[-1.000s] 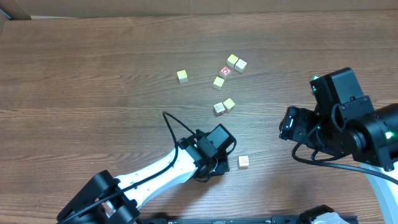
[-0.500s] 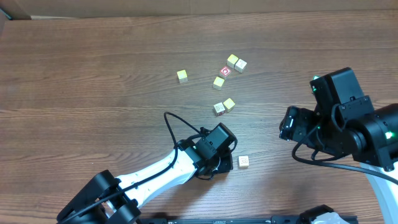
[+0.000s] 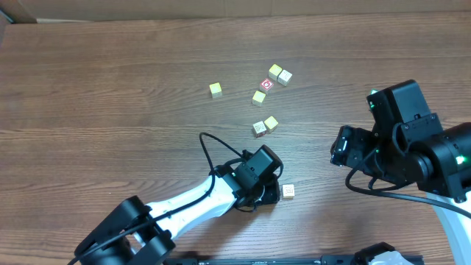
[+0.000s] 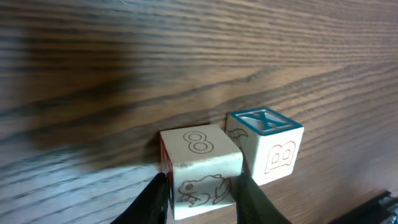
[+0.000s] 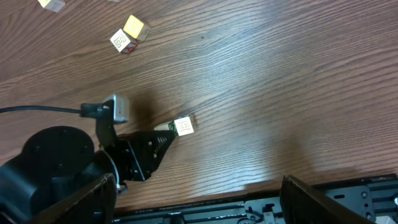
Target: Flip 4 blocks
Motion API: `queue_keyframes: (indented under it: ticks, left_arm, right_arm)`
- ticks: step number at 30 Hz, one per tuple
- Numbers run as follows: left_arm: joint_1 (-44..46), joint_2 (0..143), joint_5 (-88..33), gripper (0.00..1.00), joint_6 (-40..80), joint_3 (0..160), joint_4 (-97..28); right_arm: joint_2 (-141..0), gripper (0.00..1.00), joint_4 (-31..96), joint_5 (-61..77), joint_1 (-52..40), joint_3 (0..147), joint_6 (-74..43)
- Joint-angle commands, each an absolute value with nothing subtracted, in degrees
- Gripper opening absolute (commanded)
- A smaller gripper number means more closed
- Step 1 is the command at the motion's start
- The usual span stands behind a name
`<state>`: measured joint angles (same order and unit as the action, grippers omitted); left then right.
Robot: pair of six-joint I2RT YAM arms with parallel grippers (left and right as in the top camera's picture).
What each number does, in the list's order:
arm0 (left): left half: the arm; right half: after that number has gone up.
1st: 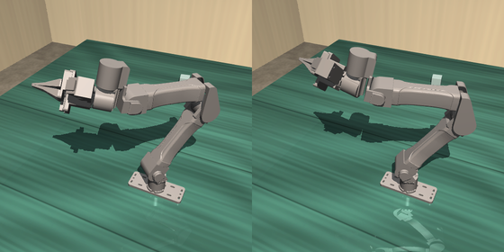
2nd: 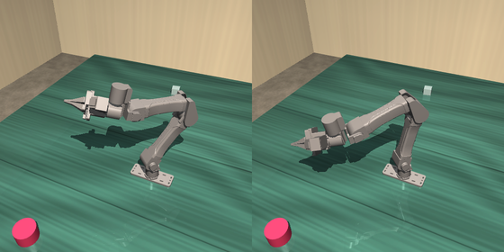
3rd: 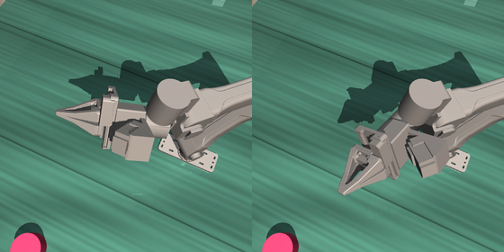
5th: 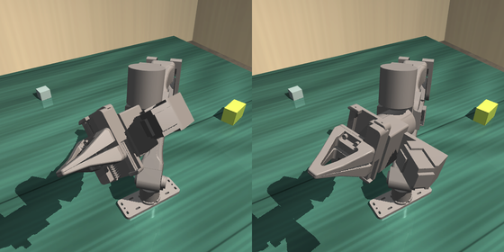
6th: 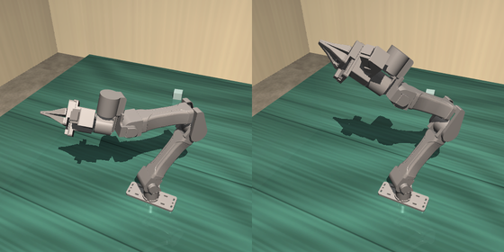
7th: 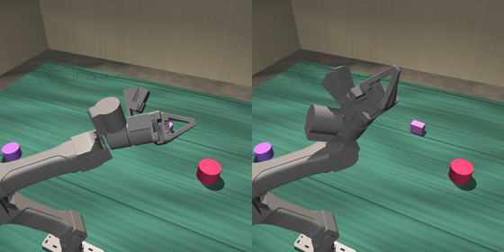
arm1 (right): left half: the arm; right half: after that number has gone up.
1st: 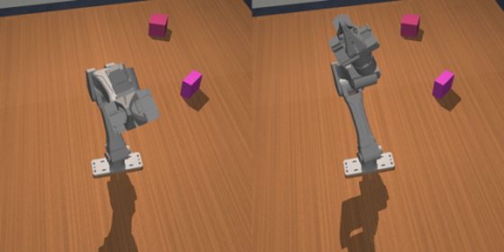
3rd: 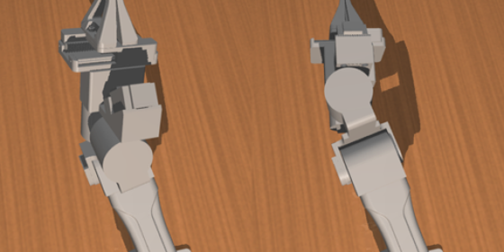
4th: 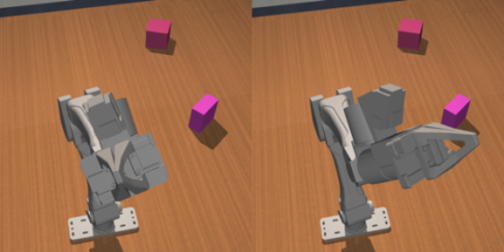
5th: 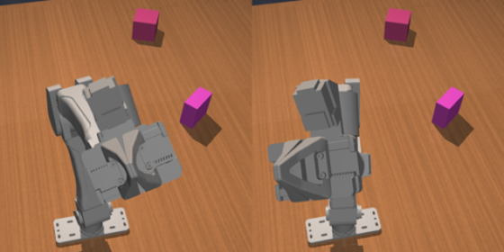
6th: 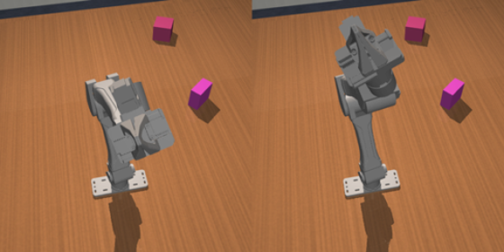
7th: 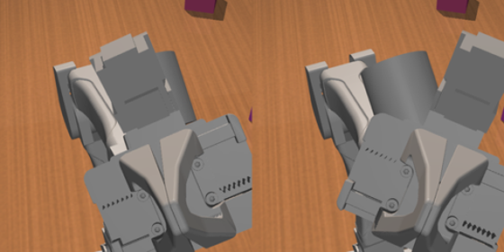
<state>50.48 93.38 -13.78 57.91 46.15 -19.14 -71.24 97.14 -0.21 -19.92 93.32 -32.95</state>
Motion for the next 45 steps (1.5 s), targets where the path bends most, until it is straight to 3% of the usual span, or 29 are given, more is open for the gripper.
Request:
queue_keyframes:
  ticks: [1, 15, 25, 45]
  left_arm:
    - [51.5, 96.5, -15.1, 0.25, 57.1, 45.7, -19.0]
    - [51.4, 96.8, -14.1, 0.24, 57.9, 45.8, -17.5]
    - [51.4, 96.6, -13.6, 0.36, 57.9, 45.8, -17.5]
    - [51.4, 89.9, -11.3, 0.46, 55.6, 46.3, -18.3]
  right_arm:
    - [-70.7, 0.84, 97.1, -0.3, -19.9, 94.6, -32.5]
    - [-70.7, 0.84, 97.1, -0.3, -19.9, 94.6, -32.5]
    - [-70.7, 0.84, 97.1, 0.3, -19.9, 94.6, -32.5]
    - [-70.7, 0.84, 97.1, 1.6, -19.9, 94.6, -32.5]
